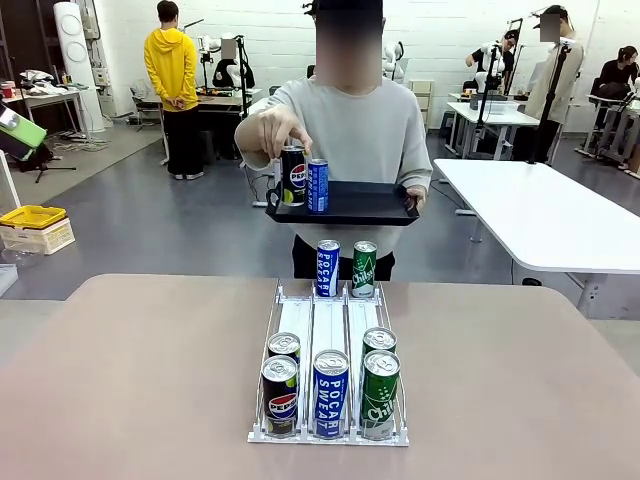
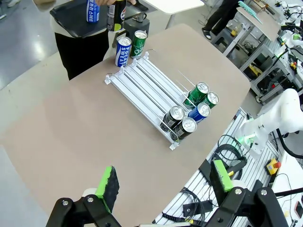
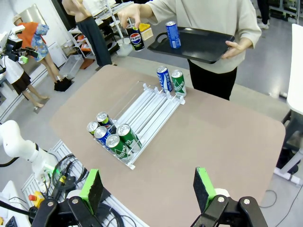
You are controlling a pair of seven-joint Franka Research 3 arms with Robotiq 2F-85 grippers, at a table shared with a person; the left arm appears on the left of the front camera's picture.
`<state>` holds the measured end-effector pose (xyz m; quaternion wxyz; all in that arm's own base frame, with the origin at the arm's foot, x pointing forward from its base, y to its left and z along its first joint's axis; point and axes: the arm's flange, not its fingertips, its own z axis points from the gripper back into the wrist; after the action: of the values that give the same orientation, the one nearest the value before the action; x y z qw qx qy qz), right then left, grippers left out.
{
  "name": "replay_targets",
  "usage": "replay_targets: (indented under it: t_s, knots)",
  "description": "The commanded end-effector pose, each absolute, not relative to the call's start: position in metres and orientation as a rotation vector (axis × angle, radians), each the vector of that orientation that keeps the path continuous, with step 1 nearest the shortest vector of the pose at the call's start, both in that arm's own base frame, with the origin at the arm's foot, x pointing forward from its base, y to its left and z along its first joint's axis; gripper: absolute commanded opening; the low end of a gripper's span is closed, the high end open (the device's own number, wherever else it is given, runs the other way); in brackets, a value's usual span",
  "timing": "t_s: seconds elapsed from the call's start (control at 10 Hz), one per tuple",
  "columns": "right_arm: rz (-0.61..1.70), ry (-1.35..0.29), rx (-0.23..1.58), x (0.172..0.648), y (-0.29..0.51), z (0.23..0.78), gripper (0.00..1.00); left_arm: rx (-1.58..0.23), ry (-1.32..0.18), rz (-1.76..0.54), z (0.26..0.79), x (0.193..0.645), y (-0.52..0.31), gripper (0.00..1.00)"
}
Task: Retrieve and hand over the desired beverage to the person.
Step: Pick up another can of the same type that the person held from the Automatic Can Dispenser.
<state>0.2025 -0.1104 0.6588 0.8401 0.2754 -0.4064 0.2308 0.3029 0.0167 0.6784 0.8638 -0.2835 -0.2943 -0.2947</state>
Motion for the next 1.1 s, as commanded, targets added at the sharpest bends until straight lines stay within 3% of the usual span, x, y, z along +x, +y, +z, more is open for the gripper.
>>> replay_targets:
  t_s: [0.0, 1.0]
  knots:
    - [0.514, -0.867, 0.612, 0.2033, -0.1087, 0.6585, 1.0, -0.594, -0.617, -0.62, 0.6805, 0.3049, 0.018, 1.0]
    - [0.514, -0.867, 0.612, 0.2033, -0.1087, 0.6585, 1.0, -0.594, -0.617, -0.62, 0.6805, 0.3049, 0.018, 1.0]
